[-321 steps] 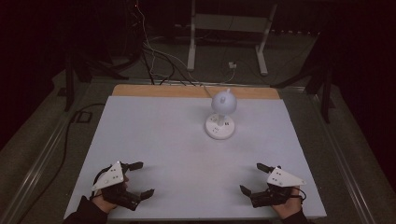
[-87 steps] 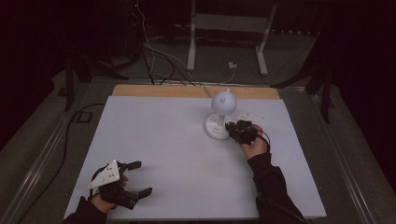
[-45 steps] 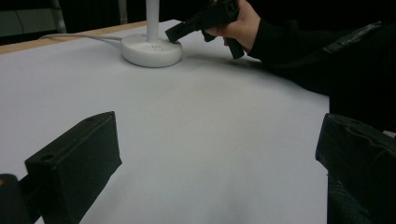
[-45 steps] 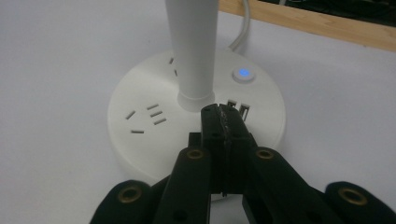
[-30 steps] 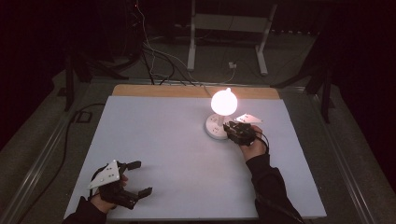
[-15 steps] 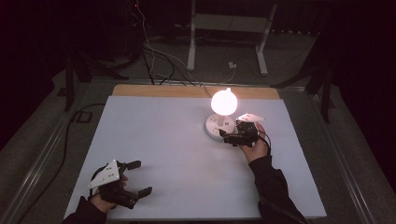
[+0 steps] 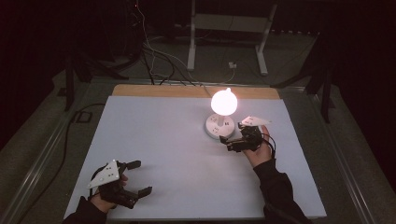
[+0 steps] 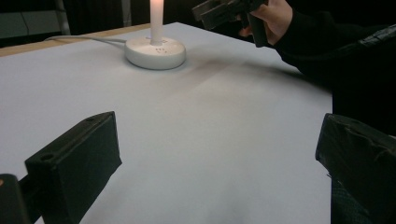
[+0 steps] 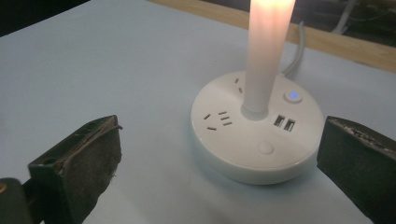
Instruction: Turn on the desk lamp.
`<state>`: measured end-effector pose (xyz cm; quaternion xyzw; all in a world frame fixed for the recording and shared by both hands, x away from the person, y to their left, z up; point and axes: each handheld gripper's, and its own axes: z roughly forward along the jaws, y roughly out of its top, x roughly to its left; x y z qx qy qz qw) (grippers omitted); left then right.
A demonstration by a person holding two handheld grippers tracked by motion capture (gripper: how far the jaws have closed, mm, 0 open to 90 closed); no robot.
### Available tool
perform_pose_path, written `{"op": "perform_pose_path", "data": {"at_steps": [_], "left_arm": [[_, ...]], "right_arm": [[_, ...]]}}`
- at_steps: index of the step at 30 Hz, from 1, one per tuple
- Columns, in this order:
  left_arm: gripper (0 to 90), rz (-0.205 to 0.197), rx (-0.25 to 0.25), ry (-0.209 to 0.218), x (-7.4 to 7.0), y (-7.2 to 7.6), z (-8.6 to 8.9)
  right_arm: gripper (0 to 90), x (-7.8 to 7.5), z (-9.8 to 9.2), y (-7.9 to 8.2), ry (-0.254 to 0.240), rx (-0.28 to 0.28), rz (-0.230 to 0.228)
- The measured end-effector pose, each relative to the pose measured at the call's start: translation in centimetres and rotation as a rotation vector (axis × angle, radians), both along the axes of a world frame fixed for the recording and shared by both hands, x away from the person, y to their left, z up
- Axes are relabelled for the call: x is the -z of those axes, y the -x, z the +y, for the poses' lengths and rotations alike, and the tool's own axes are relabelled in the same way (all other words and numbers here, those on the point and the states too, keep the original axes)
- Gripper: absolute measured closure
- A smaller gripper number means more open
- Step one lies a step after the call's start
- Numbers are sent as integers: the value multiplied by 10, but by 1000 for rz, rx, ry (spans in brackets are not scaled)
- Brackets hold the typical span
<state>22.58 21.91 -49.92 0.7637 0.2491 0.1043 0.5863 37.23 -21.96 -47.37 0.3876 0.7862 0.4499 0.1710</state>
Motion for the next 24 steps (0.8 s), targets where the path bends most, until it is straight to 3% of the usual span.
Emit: {"op": "perform_pose_path", "data": {"at_steps": [11, 24], "left_arm": [[4, 1, 1, -5, 0, 1, 0], [4, -3, 0, -1, -1, 2, 1]], "right_arm": [[0, -1, -14, 18, 3, -19, 15], [0, -1, -39, 53, -10, -8, 14]]}}
